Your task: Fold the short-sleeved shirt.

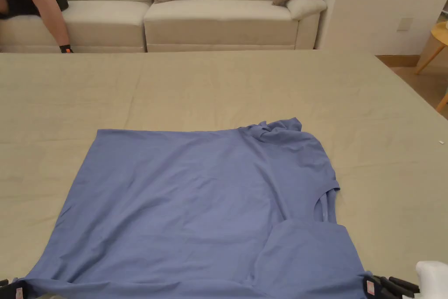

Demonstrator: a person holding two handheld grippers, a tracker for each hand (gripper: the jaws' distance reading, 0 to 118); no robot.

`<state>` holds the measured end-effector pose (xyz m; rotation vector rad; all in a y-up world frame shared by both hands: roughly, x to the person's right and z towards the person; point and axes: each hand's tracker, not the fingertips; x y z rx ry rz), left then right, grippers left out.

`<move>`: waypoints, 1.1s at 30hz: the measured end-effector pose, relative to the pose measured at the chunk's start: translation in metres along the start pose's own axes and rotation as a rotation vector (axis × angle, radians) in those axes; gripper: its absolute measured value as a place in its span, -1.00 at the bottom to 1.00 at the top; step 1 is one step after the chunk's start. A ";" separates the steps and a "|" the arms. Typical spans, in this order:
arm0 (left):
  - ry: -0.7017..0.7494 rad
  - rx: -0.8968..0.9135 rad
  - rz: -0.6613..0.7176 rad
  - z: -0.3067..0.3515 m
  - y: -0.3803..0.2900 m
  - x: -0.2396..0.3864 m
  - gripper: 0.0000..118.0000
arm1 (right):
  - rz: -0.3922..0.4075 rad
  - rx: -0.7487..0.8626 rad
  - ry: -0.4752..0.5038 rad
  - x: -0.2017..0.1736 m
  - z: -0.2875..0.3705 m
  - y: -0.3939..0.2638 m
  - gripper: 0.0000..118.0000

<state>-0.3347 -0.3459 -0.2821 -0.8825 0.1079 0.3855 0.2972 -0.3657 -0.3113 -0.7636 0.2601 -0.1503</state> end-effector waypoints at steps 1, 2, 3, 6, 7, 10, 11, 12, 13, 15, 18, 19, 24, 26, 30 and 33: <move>-0.011 0.021 0.012 0.001 0.008 0.002 -0.88 | -0.006 0.010 -0.001 -0.001 0.000 0.013 -0.89; -0.010 0.027 0.014 0.001 0.017 0.006 -0.88 | -0.011 0.024 0.015 0.000 -0.002 0.027 -0.89; -0.014 0.045 0.009 0.000 0.028 0.010 -0.88 | -0.015 0.038 0.025 0.002 -0.006 0.044 -0.89; -0.026 0.106 -0.059 -0.019 0.074 0.025 -0.88 | -0.040 0.084 0.013 0.010 -0.036 0.098 -0.89; -0.007 0.120 -0.070 -0.030 0.090 0.031 -0.88 | -0.037 0.096 -0.011 0.012 -0.051 0.116 -0.89; 0.015 0.113 -0.061 -0.072 0.138 0.043 -0.88 | -0.064 0.071 -0.056 0.021 -0.099 0.158 -0.89; 0.040 0.104 -0.083 -0.087 0.153 0.046 -0.88 | -0.073 0.062 -0.077 0.024 -0.116 0.170 -0.89; 0.069 0.097 -0.089 -0.100 0.166 0.050 -0.88 | -0.060 0.045 -0.120 0.025 -0.131 0.182 -0.89; 0.086 0.097 -0.100 -0.113 0.176 0.053 -0.88 | -0.047 0.052 -0.167 0.026 -0.143 0.191 -0.89; 0.080 0.096 -0.106 -0.134 0.195 0.060 -0.88 | -0.045 0.038 -0.196 0.031 -0.169 0.206 -0.89; 0.125 0.037 -0.130 -0.168 0.210 0.068 -0.88 | -0.066 0.016 -0.242 0.031 -0.200 0.219 -0.89; 0.125 0.027 -0.138 -0.178 0.211 0.069 -0.88 | -0.068 -0.001 -0.265 0.029 -0.207 0.221 -0.89; 0.156 -0.008 -0.164 -0.213 0.202 0.070 -0.88 | -0.033 -0.075 -0.302 0.029 -0.244 0.216 -0.89; 0.158 -0.017 -0.164 -0.220 0.197 0.068 -0.79 | -0.093 -0.108 -0.309 0.035 -0.254 0.210 -0.89; 0.251 -0.007 -0.188 -0.233 0.198 0.053 0.73 | -0.044 -0.113 -0.354 0.041 -0.252 0.206 0.12; 0.090 0.094 -0.108 -0.199 0.204 0.038 0.80 | -0.088 0.101 -0.205 0.045 -0.207 0.208 0.94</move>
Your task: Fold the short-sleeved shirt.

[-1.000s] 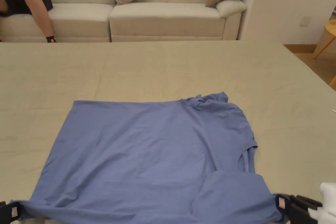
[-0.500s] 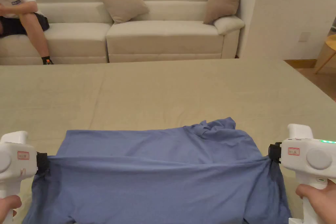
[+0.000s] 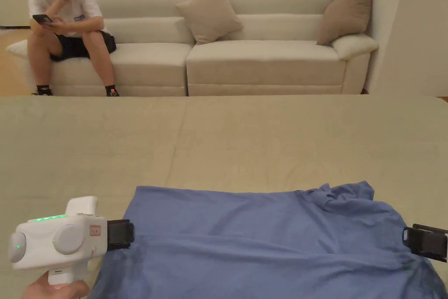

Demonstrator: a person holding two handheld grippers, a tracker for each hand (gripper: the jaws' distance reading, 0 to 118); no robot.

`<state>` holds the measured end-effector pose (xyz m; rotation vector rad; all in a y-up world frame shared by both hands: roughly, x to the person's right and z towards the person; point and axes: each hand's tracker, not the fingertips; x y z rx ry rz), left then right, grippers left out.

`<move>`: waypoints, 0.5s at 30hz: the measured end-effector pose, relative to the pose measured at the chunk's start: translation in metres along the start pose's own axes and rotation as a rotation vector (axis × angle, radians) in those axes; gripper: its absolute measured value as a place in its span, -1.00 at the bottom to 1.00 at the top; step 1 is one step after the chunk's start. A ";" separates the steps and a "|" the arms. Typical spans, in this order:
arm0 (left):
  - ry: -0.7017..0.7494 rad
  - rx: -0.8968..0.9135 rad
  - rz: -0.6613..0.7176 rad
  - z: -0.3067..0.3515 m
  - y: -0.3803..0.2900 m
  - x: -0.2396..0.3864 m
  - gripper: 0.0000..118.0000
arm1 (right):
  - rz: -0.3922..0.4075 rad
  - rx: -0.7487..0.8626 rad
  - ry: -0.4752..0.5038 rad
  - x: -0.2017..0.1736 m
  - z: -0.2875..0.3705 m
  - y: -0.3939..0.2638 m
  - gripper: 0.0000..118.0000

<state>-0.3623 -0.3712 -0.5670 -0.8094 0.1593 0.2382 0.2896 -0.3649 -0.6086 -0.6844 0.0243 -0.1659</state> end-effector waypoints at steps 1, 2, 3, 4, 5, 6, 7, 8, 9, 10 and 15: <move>-0.019 0.003 0.029 0.012 0.001 -0.004 0.80 | -0.019 0.054 0.005 0.002 0.016 0.002 0.93; -0.055 0.036 0.046 0.027 0.000 -0.008 0.80 | -0.018 0.067 -0.008 0.000 0.037 0.004 0.93; -0.080 0.057 0.042 0.045 -0.004 -0.010 0.80 | -0.010 0.077 0.018 0.001 0.058 0.003 0.93; -0.067 0.070 0.032 0.062 -0.010 -0.012 0.80 | 0.006 0.100 0.047 0.001 0.078 -0.001 0.93; -0.056 0.057 0.029 0.077 -0.016 -0.013 0.78 | 0.037 0.098 0.062 -0.001 0.099 -0.006 0.92; -0.059 0.042 0.023 0.094 -0.026 -0.014 0.73 | 0.050 0.109 0.049 -0.012 0.123 -0.013 0.89; -0.085 0.092 0.013 0.107 -0.036 -0.014 0.54 | 0.068 0.109 0.054 -0.014 0.140 -0.020 0.79; -0.143 0.136 -0.026 0.126 -0.051 -0.013 0.02 | 0.066 0.117 0.042 -0.019 0.159 -0.028 0.43; -0.135 0.152 -0.034 0.139 -0.060 -0.011 -0.31 | 0.072 0.127 0.044 -0.025 0.174 -0.033 -0.09; -0.105 0.142 -0.032 0.148 -0.067 -0.007 -0.49 | 0.089 0.122 0.053 -0.032 0.185 -0.036 -0.09; -0.180 0.033 0.051 0.152 -0.088 -0.017 -1.00 | 0.101 0.103 0.059 -0.049 0.225 -0.054 -1.00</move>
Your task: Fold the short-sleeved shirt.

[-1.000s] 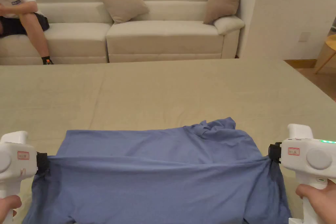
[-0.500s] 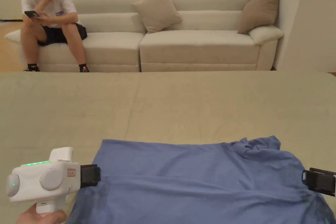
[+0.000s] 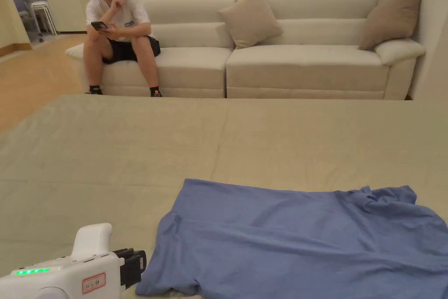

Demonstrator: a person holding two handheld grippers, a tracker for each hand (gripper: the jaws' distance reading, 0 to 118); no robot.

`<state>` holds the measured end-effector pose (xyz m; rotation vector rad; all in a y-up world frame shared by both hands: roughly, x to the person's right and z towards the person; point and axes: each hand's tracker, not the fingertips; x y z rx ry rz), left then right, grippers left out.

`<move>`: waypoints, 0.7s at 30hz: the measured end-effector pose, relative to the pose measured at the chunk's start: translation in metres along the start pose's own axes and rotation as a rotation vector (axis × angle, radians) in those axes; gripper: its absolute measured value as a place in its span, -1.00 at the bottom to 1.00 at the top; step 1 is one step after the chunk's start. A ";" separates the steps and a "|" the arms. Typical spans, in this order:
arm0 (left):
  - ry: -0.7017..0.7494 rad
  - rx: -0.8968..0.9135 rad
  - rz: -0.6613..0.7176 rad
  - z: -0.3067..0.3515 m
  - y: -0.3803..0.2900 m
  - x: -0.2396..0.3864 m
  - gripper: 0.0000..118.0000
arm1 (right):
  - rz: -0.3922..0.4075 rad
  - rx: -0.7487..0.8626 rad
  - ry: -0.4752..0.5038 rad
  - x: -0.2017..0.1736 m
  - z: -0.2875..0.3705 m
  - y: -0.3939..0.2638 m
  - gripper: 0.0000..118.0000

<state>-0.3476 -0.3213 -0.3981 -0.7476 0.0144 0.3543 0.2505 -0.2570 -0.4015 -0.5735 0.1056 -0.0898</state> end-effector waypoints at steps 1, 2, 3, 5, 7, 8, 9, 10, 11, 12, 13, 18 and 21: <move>0.018 -0.021 0.009 -0.007 -0.001 -0.006 -1.00 | 0.001 0.001 0.000 -0.002 0.006 -0.003 -1.00; 0.055 -0.038 0.010 -0.014 -0.002 -0.011 -1.00 | 0.011 -0.002 -0.008 -0.004 0.010 -0.005 -1.00; 0.067 -0.068 -0.022 -0.022 -0.003 -0.016 -1.00 | 0.017 -0.015 -0.012 -0.003 0.011 -0.004 -1.00; 0.090 -0.107 -0.079 -0.040 -0.004 -0.021 -1.00 | 0.027 -0.018 -0.015 -0.003 0.019 -0.008 -1.00; 0.071 -0.232 -0.061 -0.062 -0.003 -0.027 -0.56 | 0.036 -0.008 -0.014 0.001 0.022 -0.009 -1.00; 0.123 -0.283 -0.067 -0.074 -0.005 -0.026 0.54 | 0.055 -0.021 -0.007 0.000 0.023 -0.009 -1.00; 0.122 -0.322 -0.100 -0.085 -0.010 -0.027 1.00 | 0.061 -0.018 -0.016 -0.001 0.024 -0.010 -1.00; 0.125 -0.248 -0.119 -0.090 -0.011 -0.024 0.92 | 0.077 -0.013 -0.032 0.000 0.024 -0.013 -1.00; 0.150 -0.287 -0.121 -0.099 -0.013 -0.022 0.91 | 0.088 -0.023 -0.039 0.001 0.023 -0.013 -1.00; 0.169 -0.321 -0.124 -0.105 -0.013 -0.025 0.92 | 0.086 -0.033 -0.035 0.002 0.022 -0.014 -1.00; 0.172 -0.341 -0.113 -0.109 -0.014 -0.027 0.92 | 0.077 -0.047 -0.029 0.002 0.021 -0.016 -1.00; 0.240 -0.341 -0.124 -0.140 -0.017 -0.037 0.46 | -0.004 -0.094 -0.033 0.010 0.004 -0.029 -1.00; 0.203 -0.312 -0.133 -0.103 -0.010 -0.002 -0.42 | -0.005 -0.127 -0.031 0.015 -0.013 -0.037 -1.00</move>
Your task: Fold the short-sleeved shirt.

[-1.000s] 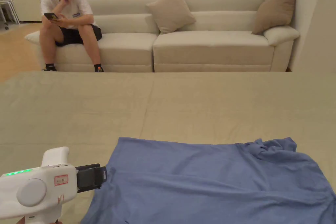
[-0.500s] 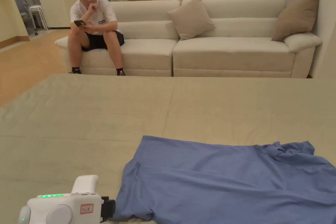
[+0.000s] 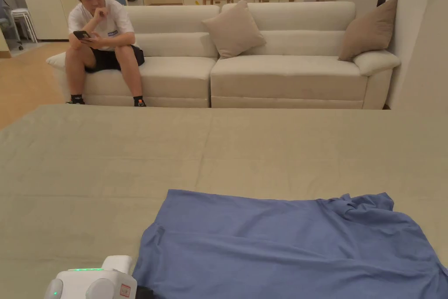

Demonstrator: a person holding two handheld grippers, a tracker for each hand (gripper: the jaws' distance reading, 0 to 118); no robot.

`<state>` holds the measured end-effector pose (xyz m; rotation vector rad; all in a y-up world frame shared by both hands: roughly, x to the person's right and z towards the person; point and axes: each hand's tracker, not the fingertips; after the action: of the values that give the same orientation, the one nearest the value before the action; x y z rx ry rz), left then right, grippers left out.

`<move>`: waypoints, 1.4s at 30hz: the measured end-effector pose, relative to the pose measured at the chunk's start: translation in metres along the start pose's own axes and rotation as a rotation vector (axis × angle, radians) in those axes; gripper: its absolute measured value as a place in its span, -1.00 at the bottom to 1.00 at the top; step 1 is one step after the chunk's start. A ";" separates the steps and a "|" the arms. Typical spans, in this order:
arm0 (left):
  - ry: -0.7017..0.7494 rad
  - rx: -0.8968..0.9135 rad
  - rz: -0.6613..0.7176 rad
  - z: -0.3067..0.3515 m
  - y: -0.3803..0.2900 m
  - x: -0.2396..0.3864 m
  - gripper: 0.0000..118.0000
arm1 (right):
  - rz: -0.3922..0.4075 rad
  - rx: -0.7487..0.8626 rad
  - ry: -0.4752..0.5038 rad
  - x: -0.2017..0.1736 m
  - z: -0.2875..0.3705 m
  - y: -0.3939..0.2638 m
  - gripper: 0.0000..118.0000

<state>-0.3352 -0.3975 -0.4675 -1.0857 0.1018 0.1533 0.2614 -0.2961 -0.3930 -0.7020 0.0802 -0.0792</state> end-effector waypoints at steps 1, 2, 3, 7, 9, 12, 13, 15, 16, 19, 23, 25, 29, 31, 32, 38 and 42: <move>-0.025 0.030 -0.011 0.010 0.000 0.006 -0.74 | 0.005 -0.016 -0.013 0.000 -0.009 -0.001 -1.00; -0.075 0.052 -0.008 0.017 -0.001 0.013 -0.78 | 0.011 -0.038 -0.043 0.004 -0.020 -0.004 -1.00; -0.062 0.050 -0.020 0.010 0.003 0.010 -0.81 | 0.000 -0.068 -0.066 0.006 -0.032 -0.005 -1.00; -0.033 0.066 -0.071 -0.002 0.024 -0.012 -0.82 | -0.112 -0.086 0.016 0.025 -0.075 -0.013 -1.00; -0.093 0.073 0.011 0.002 0.017 0.003 -0.82 | -0.204 -0.065 0.134 0.041 -0.092 -0.017 -1.00; -0.103 0.100 0.012 0.012 0.017 0.006 -0.82 | -0.172 -0.094 0.059 0.048 -0.113 -0.019 -0.10; -0.088 0.115 -0.009 0.014 0.018 0.006 -0.82 | -0.162 -0.146 0.064 0.048 -0.124 -0.020 0.75; -0.091 0.117 -0.025 0.017 0.020 0.003 -0.83 | -0.165 -0.127 0.102 0.047 -0.127 -0.014 0.90; -0.090 0.115 -0.022 0.028 0.009 0.019 -0.82 | -0.176 -0.194 0.094 0.045 -0.133 -0.011 0.91; -0.095 0.121 -0.005 0.028 0.005 0.020 -0.82 | -0.220 -0.328 0.156 0.029 -0.163 -0.050 0.68; -0.083 0.089 0.015 0.022 -0.001 0.020 -0.82 | -0.086 -0.224 -0.002 0.000 -0.142 -0.040 -0.66; -0.083 0.090 0.036 0.022 -0.001 0.016 -0.82 | -0.203 -0.218 0.116 0.004 -0.137 -0.035 -0.84; -0.095 0.114 0.048 0.042 0.003 0.017 -0.83 | -0.107 -0.168 0.087 0.006 -0.116 -0.008 -0.84; -0.086 0.131 0.011 0.059 0.006 0.018 -0.83 | -0.096 -0.134 0.121 -0.001 -0.093 0.011 -0.84; -0.096 0.150 0.004 0.068 0.007 0.014 -0.83 | -0.080 -0.109 0.134 -0.003 -0.079 0.021 -0.84; -0.126 0.200 0.002 0.134 -0.012 -0.001 -0.83 | -0.028 -0.079 0.191 0.008 -0.001 0.058 -0.84; -0.151 0.128 0.015 0.148 -0.060 -0.019 -0.83 | -0.056 -0.213 0.241 0.032 0.023 0.031 -0.84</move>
<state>-0.3426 -0.2946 -0.3437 -0.9426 -0.0164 0.2384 0.2971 -0.2606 -0.3973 -0.9055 0.3039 -0.2113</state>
